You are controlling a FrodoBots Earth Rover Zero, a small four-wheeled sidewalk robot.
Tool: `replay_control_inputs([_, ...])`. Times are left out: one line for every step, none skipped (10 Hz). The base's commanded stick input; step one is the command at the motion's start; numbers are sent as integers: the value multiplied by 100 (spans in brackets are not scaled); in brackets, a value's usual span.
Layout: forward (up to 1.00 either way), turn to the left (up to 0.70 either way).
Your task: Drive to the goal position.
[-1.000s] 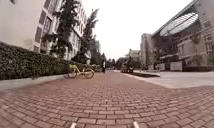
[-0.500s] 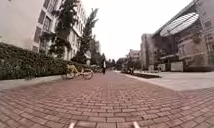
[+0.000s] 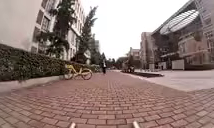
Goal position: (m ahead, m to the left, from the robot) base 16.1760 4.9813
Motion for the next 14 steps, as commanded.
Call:
replay_control_inputs([70, 0])
replay_control_inputs([70, 0])
replay_control_inputs([70, 0])
replay_control_inputs([70, 0])
replay_control_inputs([70, 0])
replay_control_inputs([70, 0])
replay_control_inputs([70, 0])
replay_control_inputs([70, 0])
replay_control_inputs([70, 0])
replay_control_inputs([70, 0])
replay_control_inputs([70, 0])
replay_control_inputs([70, 0])
replay_control_inputs([70, 0])
replay_control_inputs([70, 0])
